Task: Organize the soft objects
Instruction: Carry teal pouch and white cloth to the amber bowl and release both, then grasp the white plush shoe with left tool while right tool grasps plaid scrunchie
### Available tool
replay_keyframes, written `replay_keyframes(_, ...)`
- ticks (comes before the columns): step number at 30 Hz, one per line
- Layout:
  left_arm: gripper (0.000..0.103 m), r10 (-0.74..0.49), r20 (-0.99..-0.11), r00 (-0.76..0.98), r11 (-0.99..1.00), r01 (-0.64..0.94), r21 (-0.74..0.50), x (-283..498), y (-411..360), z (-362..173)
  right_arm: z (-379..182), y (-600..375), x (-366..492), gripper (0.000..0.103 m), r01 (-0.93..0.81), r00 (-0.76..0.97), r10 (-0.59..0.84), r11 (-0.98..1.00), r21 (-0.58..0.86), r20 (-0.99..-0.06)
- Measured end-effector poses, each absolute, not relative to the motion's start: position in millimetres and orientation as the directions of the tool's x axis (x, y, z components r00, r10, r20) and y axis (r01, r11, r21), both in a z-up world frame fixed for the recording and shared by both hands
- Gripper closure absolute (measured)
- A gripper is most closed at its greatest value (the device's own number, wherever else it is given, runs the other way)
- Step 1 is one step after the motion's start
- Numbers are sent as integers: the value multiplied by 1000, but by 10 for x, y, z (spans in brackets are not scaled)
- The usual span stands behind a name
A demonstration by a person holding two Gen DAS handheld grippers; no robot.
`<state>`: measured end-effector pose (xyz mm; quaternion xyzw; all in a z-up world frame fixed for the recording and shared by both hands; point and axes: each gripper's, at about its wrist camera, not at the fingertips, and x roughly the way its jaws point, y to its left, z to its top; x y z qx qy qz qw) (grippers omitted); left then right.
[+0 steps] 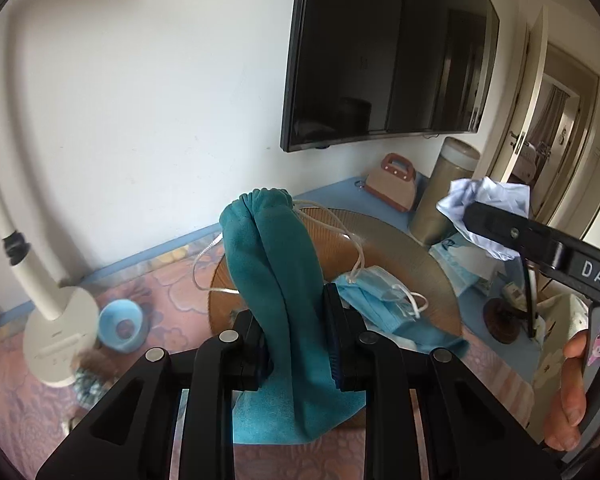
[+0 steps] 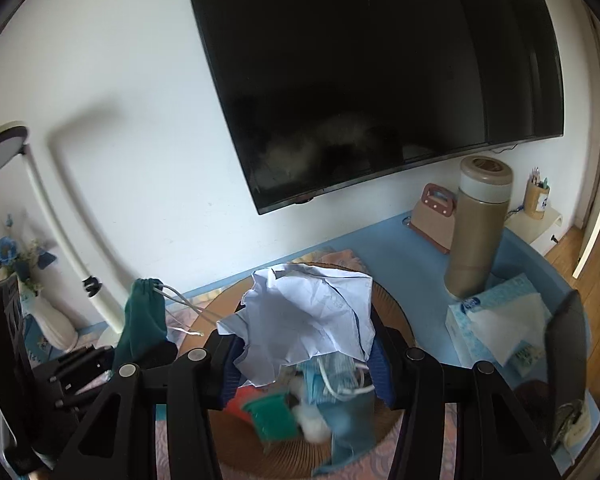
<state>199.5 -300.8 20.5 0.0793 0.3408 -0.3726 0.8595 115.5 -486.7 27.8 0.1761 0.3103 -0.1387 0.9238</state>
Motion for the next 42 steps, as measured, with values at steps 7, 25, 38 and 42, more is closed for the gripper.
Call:
replay_keyframes(7, 22, -570, -677, 465, 713, 690, -126, 2202, -3190, 40, 47, -5041, 1271, 21, 393, 746, -134, 879, 269, -653)
replay_keyframes(25, 15, -453, -529, 717, 831, 554, 39, 1487, -1211, 940, 222, -4329, 202, 10, 275, 789, -12, 901, 335, -614)
replay_keyframes(38, 9, -389, -535, 750, 912, 396, -109, 1249, 23, 819, -7, -3047, 326, 0, 71, 768, 153, 945, 320, -622)
replay_keyframes(42, 10, -334, -633, 698, 936, 327, -132, 1376, -71, 80, -709, -2818, 547, 0, 124, 721, 150, 932, 340, -676)
